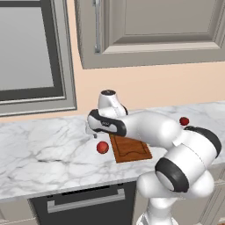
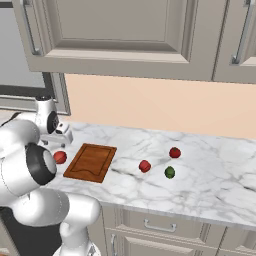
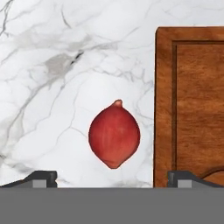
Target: Place the avocado, onion, tomato, and bell pepper on the cutting board.
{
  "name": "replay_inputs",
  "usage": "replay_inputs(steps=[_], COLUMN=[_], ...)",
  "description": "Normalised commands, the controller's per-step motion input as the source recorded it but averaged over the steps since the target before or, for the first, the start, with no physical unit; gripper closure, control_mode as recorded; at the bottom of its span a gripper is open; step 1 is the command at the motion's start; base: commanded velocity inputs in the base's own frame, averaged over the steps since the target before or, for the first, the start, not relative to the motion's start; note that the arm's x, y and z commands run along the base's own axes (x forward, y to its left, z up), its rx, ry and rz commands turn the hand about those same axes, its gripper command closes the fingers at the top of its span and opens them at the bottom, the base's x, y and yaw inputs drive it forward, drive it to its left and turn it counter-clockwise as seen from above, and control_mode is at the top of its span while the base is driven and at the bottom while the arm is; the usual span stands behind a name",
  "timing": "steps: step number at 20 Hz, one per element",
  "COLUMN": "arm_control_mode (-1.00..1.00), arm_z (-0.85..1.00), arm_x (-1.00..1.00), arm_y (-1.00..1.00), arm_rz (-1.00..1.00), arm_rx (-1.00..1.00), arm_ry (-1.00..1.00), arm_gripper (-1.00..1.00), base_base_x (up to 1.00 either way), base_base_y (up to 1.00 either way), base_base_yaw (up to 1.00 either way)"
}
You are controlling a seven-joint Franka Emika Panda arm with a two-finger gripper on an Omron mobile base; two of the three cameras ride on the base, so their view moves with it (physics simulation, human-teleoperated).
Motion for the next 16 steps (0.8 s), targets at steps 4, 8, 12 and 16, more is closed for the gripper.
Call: replay_inputs(steps=[4, 8, 12, 16], arm_control_mode=[-1.00, -1.00, -1.00, -1.00], arm_z=[-0.31, -0.31, -0.31, -0.34], arm_x=[0.01, 0.06, 0.01, 0.00], arm_y=[0.00, 0.00, 0.00, 0.00], arm_rz=[0.00, 0.00, 0.00, 0.00], arm_rx=[0.00, 0.00, 0.00, 0.00], arm_ry=[0.03, 0.02, 0.00, 0.00], arm_gripper=[-1.00, -1.00, -1.00, -1.00], base_base_x=[0.00, 0.00, 0.00, 0.00], base_base_y=[0.00, 0.00, 0.00, 0.00], base_base_yaw=[0.00, 0.00, 0.00, 0.00])
